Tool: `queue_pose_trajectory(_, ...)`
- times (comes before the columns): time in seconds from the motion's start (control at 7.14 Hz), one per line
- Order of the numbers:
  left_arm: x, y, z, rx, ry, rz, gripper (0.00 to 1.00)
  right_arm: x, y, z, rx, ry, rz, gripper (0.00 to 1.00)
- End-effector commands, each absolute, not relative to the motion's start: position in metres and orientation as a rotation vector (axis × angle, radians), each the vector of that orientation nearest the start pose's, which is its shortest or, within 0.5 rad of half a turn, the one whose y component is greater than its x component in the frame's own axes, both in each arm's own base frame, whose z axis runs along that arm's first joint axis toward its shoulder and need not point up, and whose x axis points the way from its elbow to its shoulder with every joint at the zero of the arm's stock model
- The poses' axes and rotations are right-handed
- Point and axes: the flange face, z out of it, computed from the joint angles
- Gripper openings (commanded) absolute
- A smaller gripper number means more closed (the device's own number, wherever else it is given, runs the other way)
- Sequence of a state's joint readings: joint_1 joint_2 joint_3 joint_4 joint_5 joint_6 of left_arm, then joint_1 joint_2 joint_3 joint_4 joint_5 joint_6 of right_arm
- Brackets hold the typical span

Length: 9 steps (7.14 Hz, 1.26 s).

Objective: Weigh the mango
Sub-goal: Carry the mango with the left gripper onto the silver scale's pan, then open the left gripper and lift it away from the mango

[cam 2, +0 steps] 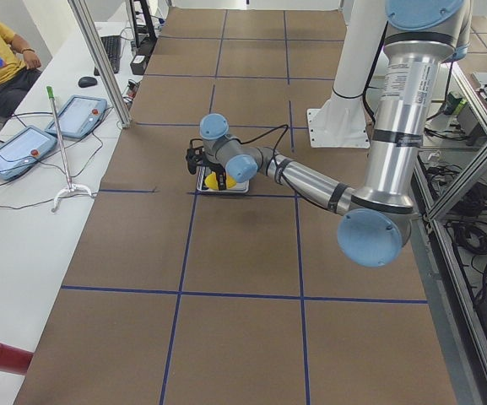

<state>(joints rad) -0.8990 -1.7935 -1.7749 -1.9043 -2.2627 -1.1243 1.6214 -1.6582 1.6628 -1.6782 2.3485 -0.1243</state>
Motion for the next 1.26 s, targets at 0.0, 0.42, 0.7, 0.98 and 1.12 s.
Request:
queue_pose_trajectory(0.0,0.373,-0.499,0.388,-0.064,0.929,-0.131,0.00,0.086,-0.442,0.666,-0.031,-0.783,-0.029,1.00)
queue_pose_trajectory(0.42,0.384,-0.497,0.386,-0.074,0.928,-0.119,0.99,0.086,-0.443,0.665,-0.029,-0.783,-0.030,1.00)
queue_pose_trajectory(0.7,0.358,-0.497,0.374,-0.037,0.945,-0.119,1.00,0.086,-0.442,0.666,-0.031,-0.783,-0.029,1.00)
queue_pose_trajectory(0.98,0.238,-0.535,0.360,0.078,0.850,-0.086,1.00,0.086,-0.443,0.665,-0.029,-0.783,-0.030,1.00)
queue_pose_trajectory(1.12,0.171,-0.541,0.379,0.111,0.783,-0.037,1.00,0.086,-0.443,0.665,-0.029,-0.783,-0.030,1.00)
